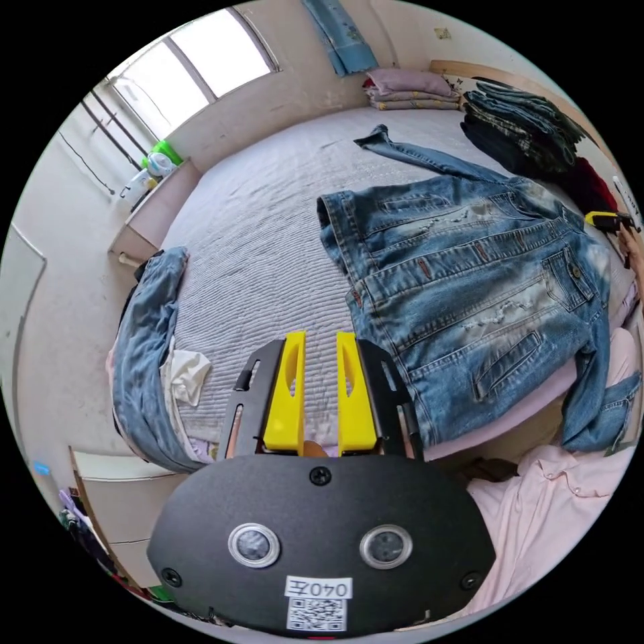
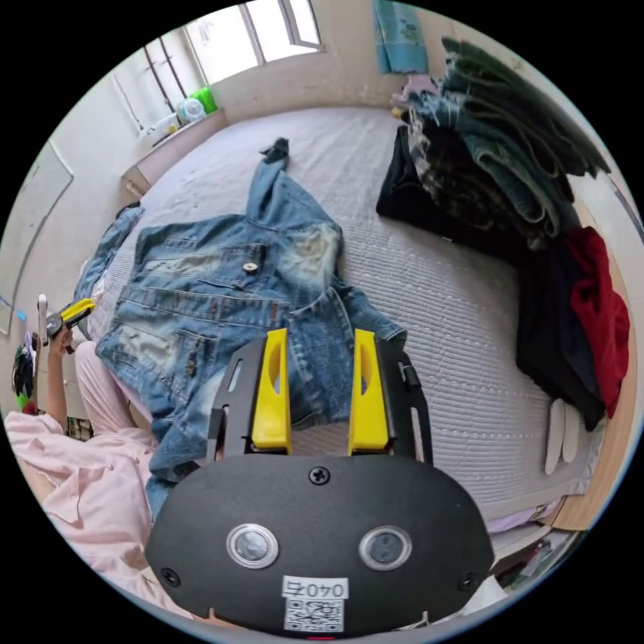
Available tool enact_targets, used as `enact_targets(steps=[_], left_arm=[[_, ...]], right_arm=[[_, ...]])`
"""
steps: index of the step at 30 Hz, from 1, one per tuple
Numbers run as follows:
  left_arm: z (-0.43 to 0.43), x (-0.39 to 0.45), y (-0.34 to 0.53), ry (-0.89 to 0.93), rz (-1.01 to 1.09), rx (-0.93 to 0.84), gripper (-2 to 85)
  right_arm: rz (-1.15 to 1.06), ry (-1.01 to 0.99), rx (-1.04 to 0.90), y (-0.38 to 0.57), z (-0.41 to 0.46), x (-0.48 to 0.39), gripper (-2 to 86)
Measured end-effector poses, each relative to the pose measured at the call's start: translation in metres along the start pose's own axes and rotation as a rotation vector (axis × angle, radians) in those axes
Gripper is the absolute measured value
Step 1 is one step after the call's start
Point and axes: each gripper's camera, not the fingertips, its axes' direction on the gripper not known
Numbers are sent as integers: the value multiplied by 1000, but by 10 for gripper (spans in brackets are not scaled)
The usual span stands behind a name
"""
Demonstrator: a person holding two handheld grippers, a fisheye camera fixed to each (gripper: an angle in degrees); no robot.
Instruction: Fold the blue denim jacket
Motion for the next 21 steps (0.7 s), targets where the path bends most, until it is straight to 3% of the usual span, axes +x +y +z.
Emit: enact_targets(steps=[3,6,13,18,21], left_arm=[[-11,0,30,153,38,-61,34],[-2,12,50,300,78,-135,51],[19,31,50,284,147,-139,66],[22,43,37,269,292,-85,33],[9,44,20,254,407,-111,-3]], right_arm=[[-161,-115,50,11,-28,-62,90],[-339,-238,-17,13,-20,-129,83],[-618,-395,-195,-9,33,-257,119],[-866,-291,-202,-16,57,-360,135],[-892,-258,-236,-30,66,-378,115]])
